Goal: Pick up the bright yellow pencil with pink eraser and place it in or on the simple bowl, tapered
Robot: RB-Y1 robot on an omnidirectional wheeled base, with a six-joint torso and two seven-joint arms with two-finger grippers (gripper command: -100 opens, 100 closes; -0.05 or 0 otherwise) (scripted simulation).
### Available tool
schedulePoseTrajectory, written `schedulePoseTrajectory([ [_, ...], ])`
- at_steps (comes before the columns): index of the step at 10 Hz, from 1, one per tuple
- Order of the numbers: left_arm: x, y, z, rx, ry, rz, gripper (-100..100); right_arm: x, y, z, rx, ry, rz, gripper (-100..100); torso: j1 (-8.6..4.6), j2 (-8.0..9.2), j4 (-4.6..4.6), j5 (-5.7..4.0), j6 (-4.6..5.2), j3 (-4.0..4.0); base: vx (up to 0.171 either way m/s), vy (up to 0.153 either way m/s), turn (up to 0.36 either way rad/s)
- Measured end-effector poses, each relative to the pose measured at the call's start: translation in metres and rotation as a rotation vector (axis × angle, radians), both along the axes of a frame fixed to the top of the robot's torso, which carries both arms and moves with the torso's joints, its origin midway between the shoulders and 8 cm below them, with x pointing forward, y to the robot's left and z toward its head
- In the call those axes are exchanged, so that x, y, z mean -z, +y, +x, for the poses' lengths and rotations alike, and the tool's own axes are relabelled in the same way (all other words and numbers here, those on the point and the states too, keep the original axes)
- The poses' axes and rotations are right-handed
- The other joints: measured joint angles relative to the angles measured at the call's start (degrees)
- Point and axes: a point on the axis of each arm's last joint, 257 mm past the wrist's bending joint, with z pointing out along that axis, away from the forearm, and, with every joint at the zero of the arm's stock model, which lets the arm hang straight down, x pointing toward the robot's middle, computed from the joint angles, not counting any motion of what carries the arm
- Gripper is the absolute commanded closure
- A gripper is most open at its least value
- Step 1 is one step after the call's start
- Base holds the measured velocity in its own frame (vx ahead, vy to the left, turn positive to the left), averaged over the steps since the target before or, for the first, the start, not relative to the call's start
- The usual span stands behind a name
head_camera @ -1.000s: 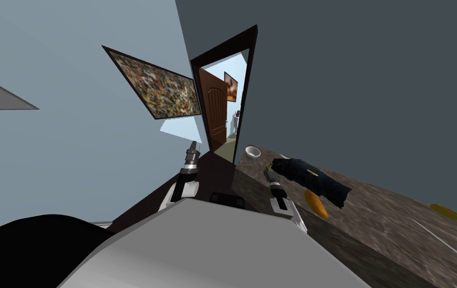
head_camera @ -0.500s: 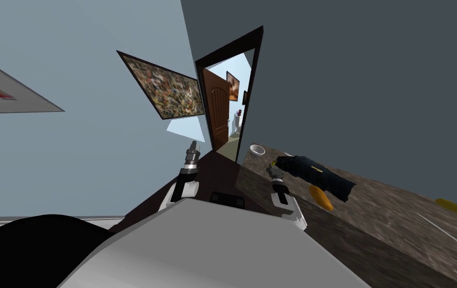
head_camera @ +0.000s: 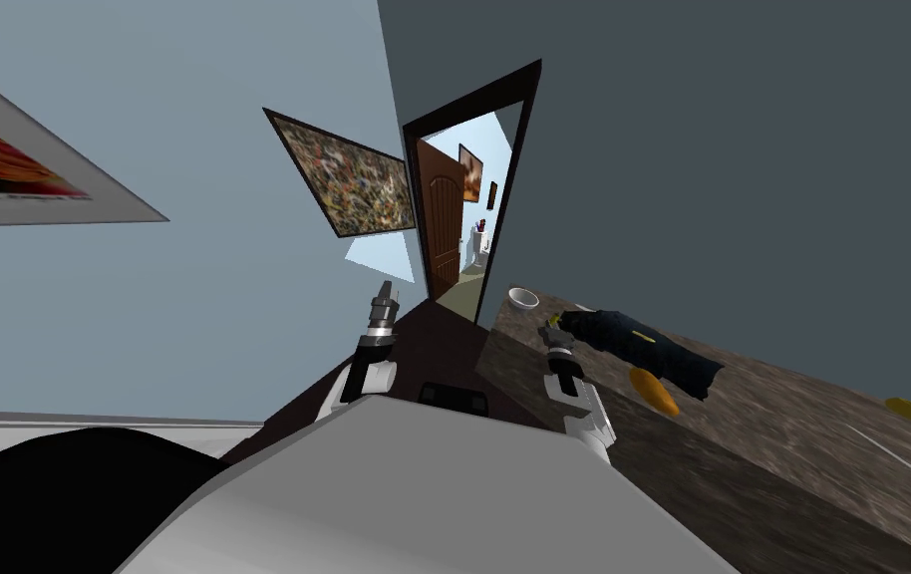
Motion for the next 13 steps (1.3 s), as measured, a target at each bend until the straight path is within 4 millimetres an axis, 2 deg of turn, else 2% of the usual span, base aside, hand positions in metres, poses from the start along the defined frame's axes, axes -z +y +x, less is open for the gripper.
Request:
schedulePoseTrajectory([
  [6, 0.000, 0.000, 0.000, 0.000, 0.000, 0.000, 0, -0.026, -0.020, 0.009, 0.066, -0.006, 0.001, 100, -0.30, -0.46, -0.13, -0.09, -0.02, -0.28, 0.047, 0.055, 0.039],
  [13, 0.000, 0.000, 0.000, 0.000, 0.000, 0.000, 0, -0.040, -0.052, 0.012, 0.150, 0.013, 0.074, 100, -0.51, -0.75, -0.18, -0.24, 0.00, -0.44, 0.109, 0.025, 0.044],
])
